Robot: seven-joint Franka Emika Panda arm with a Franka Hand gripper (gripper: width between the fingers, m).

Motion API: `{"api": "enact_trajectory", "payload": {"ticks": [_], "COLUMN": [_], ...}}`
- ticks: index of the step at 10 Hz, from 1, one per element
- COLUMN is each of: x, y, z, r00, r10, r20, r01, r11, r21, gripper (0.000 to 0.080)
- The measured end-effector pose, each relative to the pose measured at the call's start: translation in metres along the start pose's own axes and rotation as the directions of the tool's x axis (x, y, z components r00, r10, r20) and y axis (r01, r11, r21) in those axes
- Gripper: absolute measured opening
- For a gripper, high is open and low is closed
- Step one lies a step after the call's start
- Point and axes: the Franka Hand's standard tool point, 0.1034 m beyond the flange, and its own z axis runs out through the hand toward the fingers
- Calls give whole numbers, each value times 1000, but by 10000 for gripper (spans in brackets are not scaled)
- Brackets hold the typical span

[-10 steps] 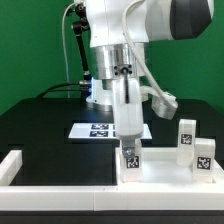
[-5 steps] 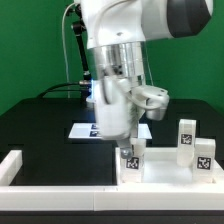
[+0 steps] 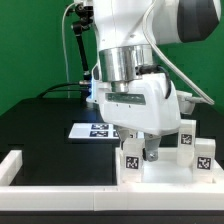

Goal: Assemble square table

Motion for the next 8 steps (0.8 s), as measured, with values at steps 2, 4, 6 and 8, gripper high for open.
{"api": "enact_trajectory", "payload": {"ticks": [2,4,6,8], "x": [8,3,5,5], "y": [0,0,0,0], "z": [-3,0,0,0], "r00": [930,823,837,862], "r10": [-368,-568,-546,-506], "r20": [-4,27,21,18], "r01": [368,568,547,506], "r11": [929,821,835,861], "r21": [-36,-57,-56,-57], "gripper": [648,649,649,352]}}
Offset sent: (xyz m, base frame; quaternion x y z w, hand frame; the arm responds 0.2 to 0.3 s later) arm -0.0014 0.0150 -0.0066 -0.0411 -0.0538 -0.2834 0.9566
